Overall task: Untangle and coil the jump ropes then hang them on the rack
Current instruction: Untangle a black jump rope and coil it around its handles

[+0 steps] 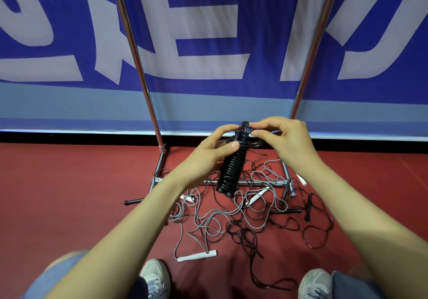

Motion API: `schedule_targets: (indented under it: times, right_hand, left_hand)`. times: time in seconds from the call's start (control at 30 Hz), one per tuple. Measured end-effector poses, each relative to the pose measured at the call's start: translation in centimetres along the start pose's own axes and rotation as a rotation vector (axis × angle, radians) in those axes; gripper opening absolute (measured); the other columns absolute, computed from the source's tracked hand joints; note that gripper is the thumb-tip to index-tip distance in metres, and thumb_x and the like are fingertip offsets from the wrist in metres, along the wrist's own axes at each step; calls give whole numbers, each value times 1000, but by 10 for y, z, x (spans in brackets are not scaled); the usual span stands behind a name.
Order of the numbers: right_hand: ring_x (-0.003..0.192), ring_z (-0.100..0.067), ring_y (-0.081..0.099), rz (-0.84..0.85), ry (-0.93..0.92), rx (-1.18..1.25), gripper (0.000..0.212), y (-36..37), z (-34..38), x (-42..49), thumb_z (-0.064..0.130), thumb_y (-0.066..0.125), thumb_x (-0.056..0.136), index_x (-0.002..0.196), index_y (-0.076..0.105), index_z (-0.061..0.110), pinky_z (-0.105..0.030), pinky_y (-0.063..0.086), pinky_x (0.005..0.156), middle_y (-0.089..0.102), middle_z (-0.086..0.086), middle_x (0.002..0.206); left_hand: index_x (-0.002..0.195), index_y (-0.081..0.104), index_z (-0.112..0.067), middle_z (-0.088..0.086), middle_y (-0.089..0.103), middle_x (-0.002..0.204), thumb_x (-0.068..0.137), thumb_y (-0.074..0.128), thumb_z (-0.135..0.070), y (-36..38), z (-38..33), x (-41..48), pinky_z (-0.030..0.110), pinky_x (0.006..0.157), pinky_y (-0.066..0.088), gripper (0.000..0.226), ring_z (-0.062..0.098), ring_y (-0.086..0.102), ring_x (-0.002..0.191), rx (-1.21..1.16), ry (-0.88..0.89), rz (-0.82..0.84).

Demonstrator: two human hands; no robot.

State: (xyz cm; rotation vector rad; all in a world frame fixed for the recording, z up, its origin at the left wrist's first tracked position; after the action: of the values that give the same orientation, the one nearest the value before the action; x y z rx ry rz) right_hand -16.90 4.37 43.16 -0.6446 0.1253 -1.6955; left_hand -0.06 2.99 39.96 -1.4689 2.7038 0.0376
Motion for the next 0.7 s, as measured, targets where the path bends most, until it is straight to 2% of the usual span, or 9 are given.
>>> schedule_targets:
  times: [0.07,0.17,0.33,0.4,0.47,0.5,0.57,0.63,0.7]
  right_hand:
    - [75,1,66,1,11,-1,20,3,-1,-2,12,76,81,85,73,31,-19,52,76,71,18,82]
    - [74,-2,67,0,62,64,25,3,-4,-2,11,79,76,80,67,32,-20,53,76,71,13,78]
    - [67,-9,68,181,121,196,33,-2,-5,1,5,78,75,97,69,28,-26,53,79,73,-4,78]
    - [68,-11,69,254,148,238,42,-2,-5,-1,2,76,76,108,67,28,-20,52,78,74,-6,76]
    - [73,-14,71,340,165,280,48,-2,-3,-2,-2,73,78,116,65,27,-16,51,78,76,-7,90]
    - [74,-16,71,385,173,292,47,-1,-2,-2,-4,70,79,115,65,25,-16,52,78,75,-9,92]
    - [72,-15,70,454,188,300,42,-1,1,-3,-9,67,80,111,67,19,-17,53,75,76,-4,83]
    - [74,-14,70,477,192,295,38,0,0,-4,-10,67,79,107,67,15,-19,54,74,75,3,83]
    - [75,-16,71,476,201,292,36,-1,0,-5,-10,69,77,103,67,15,-20,55,75,75,2,85]
  left_hand:
    - [130,48,-23,15,63,119,98,51,-15,2,0,-1,39,91,50,33,21,63,99,48,3,25]
    - [132,47,-21,3,66,113,97,51,-14,0,-1,-1,38,94,48,35,14,63,100,65,5,46]
    - [129,48,-28,21,56,127,94,54,-18,-2,-5,-4,36,89,44,38,17,58,102,66,38,133]
    - [126,49,-33,16,58,125,90,54,-22,-1,-5,-6,35,89,44,38,17,57,103,58,26,165]
    - [124,50,-36,9,59,121,89,54,-23,0,-4,-7,34,91,45,38,17,56,104,30,4,191]
    - [124,50,-37,8,58,121,88,54,-23,1,-3,-7,34,91,44,38,18,55,105,20,-5,206]
    - [124,50,-35,8,57,121,87,54,-22,2,-2,-6,34,91,42,39,19,54,106,15,-15,225]
    - [122,50,-33,3,59,117,86,55,-20,2,-1,-6,30,87,44,39,18,55,104,1,-26,227]
    - [121,51,-30,0,60,114,84,55,-18,3,-2,-6,25,83,47,39,15,57,100,-30,-32,232]
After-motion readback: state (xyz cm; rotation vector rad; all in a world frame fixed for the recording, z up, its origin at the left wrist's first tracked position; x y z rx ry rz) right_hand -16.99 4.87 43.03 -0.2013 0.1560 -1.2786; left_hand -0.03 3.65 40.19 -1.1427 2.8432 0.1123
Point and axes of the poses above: each hand's wrist, its own x-axis towards the middle knuckle, its own y-axis out of the palm, z = x × y, the point moved 5 cm from there along x, towards the middle knuckle
